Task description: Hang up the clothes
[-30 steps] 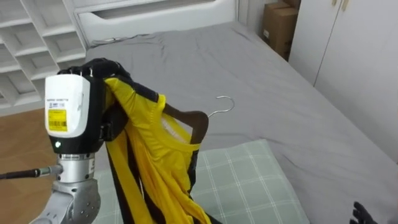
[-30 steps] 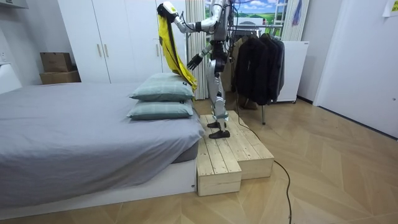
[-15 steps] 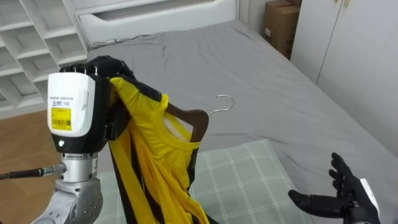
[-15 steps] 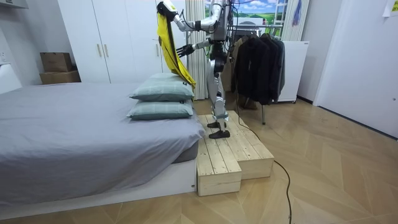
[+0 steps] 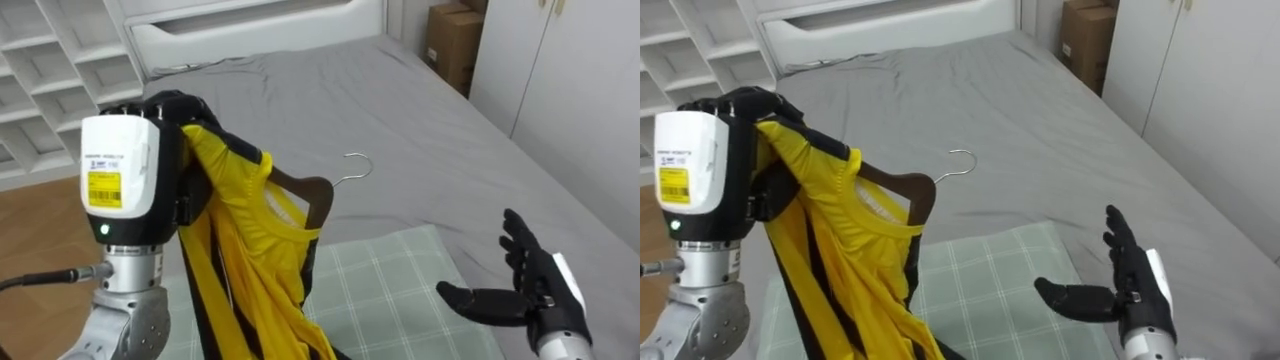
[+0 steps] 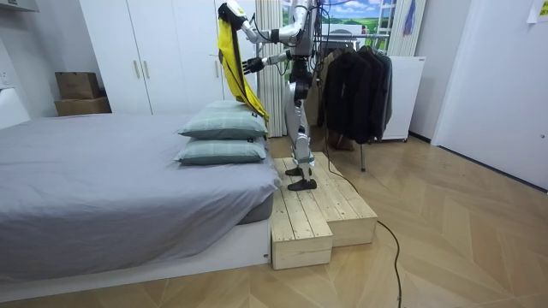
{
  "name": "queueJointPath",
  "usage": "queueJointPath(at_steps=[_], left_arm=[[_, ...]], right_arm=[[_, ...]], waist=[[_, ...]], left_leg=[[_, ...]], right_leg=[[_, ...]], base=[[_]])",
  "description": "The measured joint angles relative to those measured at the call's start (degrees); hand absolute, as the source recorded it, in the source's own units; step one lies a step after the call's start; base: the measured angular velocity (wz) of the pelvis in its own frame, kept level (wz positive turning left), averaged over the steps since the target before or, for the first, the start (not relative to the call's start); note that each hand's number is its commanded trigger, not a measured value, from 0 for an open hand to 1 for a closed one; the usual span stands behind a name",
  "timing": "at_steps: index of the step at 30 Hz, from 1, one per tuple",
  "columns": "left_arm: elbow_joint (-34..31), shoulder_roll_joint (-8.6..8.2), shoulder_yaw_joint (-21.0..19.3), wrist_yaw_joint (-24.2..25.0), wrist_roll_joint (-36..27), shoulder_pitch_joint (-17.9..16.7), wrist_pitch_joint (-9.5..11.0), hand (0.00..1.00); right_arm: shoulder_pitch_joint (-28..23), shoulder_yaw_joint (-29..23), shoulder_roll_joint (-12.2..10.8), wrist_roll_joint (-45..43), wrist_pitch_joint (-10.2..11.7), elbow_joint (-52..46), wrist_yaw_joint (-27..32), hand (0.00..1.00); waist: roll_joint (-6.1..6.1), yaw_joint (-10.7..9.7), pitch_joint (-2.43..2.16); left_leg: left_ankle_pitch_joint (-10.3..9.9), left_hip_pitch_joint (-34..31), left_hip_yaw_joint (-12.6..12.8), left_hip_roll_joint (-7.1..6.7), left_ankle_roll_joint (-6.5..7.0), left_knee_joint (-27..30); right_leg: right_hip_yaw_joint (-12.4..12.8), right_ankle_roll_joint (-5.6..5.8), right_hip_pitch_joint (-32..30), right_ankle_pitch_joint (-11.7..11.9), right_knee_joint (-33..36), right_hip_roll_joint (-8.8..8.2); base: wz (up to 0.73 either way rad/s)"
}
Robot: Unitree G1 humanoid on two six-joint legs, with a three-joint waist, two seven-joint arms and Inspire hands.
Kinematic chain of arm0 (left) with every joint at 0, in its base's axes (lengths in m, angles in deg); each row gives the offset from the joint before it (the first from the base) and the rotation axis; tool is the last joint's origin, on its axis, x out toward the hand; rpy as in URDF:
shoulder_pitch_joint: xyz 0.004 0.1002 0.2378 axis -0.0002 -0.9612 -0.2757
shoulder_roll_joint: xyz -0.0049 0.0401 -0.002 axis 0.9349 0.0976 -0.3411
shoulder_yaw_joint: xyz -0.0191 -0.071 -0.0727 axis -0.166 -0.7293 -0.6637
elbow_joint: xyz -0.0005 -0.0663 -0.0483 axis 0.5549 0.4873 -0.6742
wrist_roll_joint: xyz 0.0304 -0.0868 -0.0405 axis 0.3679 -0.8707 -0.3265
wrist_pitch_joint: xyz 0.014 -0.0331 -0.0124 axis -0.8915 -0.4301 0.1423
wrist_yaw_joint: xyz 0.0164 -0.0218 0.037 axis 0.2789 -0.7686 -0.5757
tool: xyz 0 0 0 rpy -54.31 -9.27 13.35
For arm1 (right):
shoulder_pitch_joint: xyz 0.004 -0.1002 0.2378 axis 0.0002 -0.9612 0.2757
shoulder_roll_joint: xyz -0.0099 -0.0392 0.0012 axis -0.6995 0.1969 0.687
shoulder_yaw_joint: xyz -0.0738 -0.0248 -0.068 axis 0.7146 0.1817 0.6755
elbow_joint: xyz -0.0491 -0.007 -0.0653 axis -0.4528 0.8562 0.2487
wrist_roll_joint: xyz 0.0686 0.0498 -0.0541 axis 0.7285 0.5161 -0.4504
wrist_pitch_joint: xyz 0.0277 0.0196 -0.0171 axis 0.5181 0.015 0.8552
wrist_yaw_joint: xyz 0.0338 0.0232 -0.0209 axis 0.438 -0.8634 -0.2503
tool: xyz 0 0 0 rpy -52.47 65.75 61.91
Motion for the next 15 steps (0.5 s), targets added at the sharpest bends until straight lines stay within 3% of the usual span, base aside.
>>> queueJointPath(at_steps=[6, 15], left_arm=[[-1.90, -1.81, 0.03, 0.73, 0.20, -0.28, -0.27, 1.00], [-4.33, -2.02, 0.03, 1.17, 1.98, -0.18, -1.03, 1.00]], right_arm=[[-0.01, 1.50, 0.02, 1.26, -0.64, 0.18, -4.26, 0.00], [0.71, 3.15, -0.81, 4.83, -1.04, 0.41, -6.58, 0.00]], waist=[[-0.67, 1.12, -0.01], [-0.71, 1.60, -0.07]], left_leg=[[0.00, -0.05, -0.03, 0.01, 0.00, 0.02], [0.00, -0.48, 0.05, 0.04, 0.00, 0.04]], right_leg=[[0.06, 0.00, -0.11, -0.01, 0.00, 0.02], [-0.06, 0.02, -0.67, -0.02, 0.13, 0.01]], base=[[0.00], [0.00]])
